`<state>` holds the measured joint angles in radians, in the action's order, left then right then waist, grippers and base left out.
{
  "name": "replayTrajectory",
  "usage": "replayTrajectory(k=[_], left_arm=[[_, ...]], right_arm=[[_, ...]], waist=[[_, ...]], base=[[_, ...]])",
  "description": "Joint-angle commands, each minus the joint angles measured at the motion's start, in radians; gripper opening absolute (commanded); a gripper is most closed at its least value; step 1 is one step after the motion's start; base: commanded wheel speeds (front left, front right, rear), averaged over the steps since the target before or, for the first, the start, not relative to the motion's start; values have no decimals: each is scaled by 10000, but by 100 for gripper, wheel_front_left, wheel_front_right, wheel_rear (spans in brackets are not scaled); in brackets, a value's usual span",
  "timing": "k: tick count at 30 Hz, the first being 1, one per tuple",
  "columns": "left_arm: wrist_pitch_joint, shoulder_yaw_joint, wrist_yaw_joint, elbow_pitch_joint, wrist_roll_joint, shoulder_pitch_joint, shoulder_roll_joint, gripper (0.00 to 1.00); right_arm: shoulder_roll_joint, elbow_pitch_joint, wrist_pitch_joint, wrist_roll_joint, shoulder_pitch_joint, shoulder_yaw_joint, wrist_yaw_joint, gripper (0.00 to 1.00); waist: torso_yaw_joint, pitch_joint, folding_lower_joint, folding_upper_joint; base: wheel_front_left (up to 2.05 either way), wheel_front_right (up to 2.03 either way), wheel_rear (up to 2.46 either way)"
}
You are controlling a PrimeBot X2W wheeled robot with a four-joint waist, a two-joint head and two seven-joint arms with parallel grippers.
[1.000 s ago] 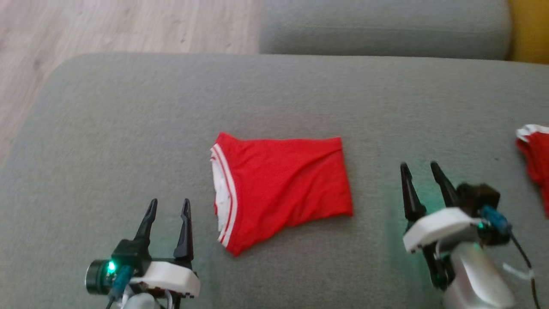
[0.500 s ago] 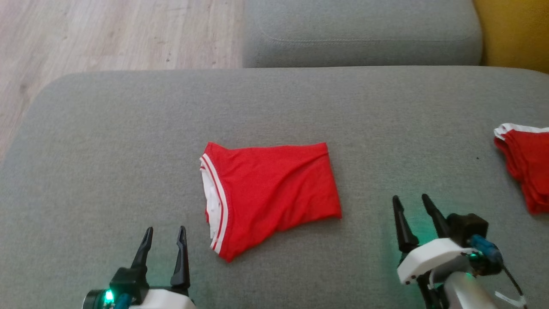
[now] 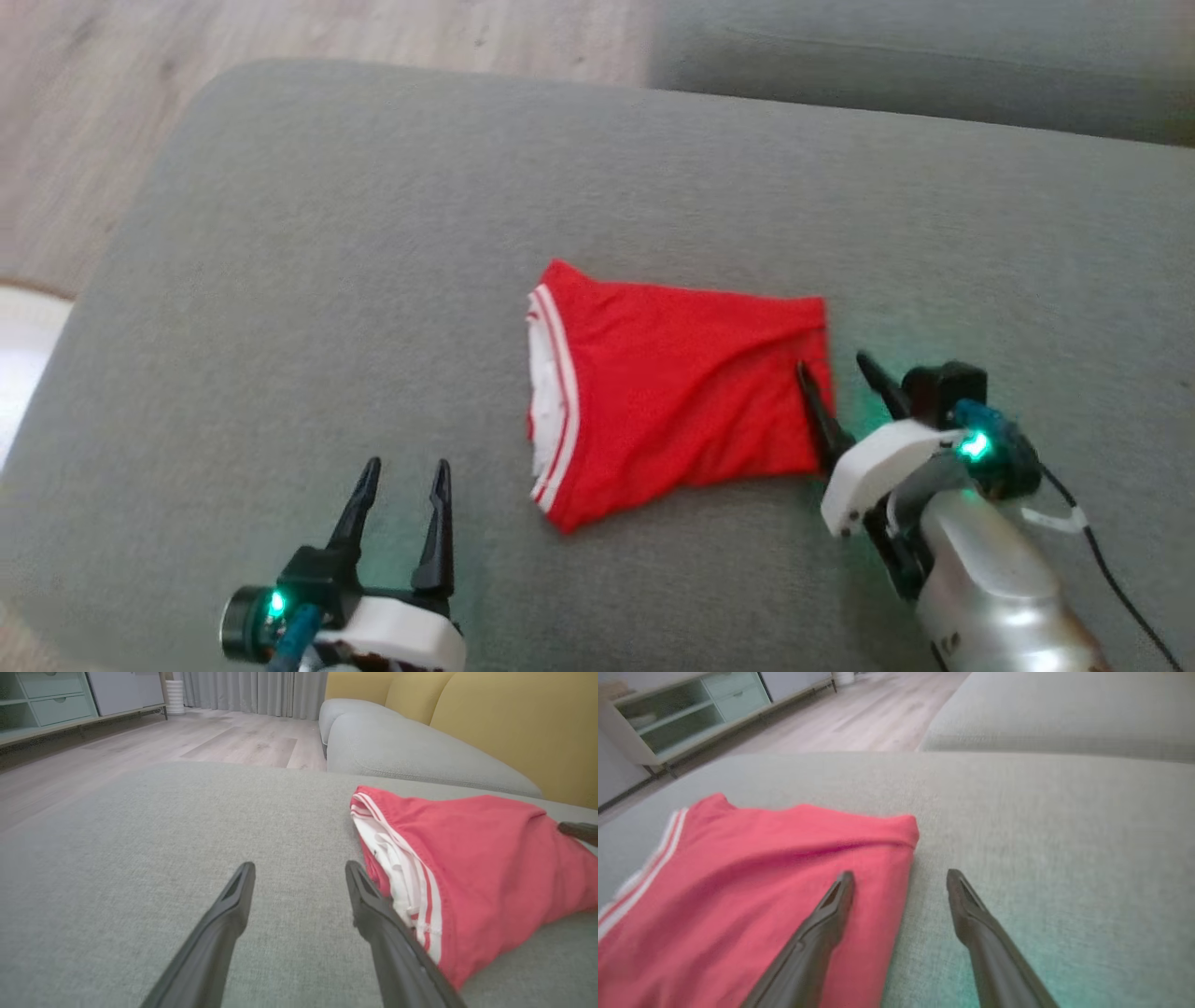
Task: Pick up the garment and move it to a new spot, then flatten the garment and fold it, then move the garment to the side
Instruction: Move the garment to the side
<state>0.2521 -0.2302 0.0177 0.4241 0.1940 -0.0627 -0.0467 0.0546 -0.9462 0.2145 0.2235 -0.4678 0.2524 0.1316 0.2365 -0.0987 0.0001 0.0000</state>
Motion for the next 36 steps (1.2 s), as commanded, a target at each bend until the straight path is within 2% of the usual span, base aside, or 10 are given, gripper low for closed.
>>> replayTrajectory(k=[1, 4, 5, 6, 7, 13, 21, 25, 30, 36], left_arm=[[97, 229, -18, -210, 47, -411, -35, 100], [97, 168, -102, -185, 226, -448, -35, 100], [97, 158, -131, -206, 262, -450, -35, 100], [97, 142, -153, -225, 284, -446, -35, 100], [97, 136, -166, -232, 299, -429, -35, 100], [97, 179, -162, -299, 286, -361, -35, 100], [97, 131, -152, -397, 434, -590, -35, 100], [97, -105, -208, -453, 608, -858, -35, 100], [97, -429, -271, -436, 752, -1046, -35, 100], [97, -534, -211, -383, 608, -1036, -35, 100]], right_arm=[[-42, -85, -133, -48, -53, 229, -9, 100], [-43, -872, -412, 0, -75, 400, -9, 100], [-43, -1038, -450, 95, -45, 458, -9, 55], [-43, -1150, -407, 208, -19, 501, -9, 25], [-43, -1256, -344, 222, -18, 580, -9, 0], [-43, -1616, 301, 182, -125, 294, -9, 0], [-43, -1423, 463, 91, 116, 180, -9, 0], [-40, -1061, 469, -75, 434, 26, -9, 0], [-42, -618, 471, -90, 824, -215, -9, 0], [-42, -202, 472, -143, 651, -345, -9, 0]], waist=[[429, -234, -1, 0], [574, -279, -1, 0], [540, -289, -1, 0], [463, -283, -1, 0], [342, -274, -1, 0], [-1176, -47, -1, 0], [-4407, 147, -1, 0], [-5650, 62, -1, 0], [-6565, -81, -1, 0], [-6645, -251, -1, 0]], base=[[0, 0, 0], [0, 0, 0], [0, 0, 0], [0, 0, 0], [0, 0, 0], [0, 0, 0], [0, 0, 0], [0, 0, 0], [0, 0, 0], [0, 0, 0]])
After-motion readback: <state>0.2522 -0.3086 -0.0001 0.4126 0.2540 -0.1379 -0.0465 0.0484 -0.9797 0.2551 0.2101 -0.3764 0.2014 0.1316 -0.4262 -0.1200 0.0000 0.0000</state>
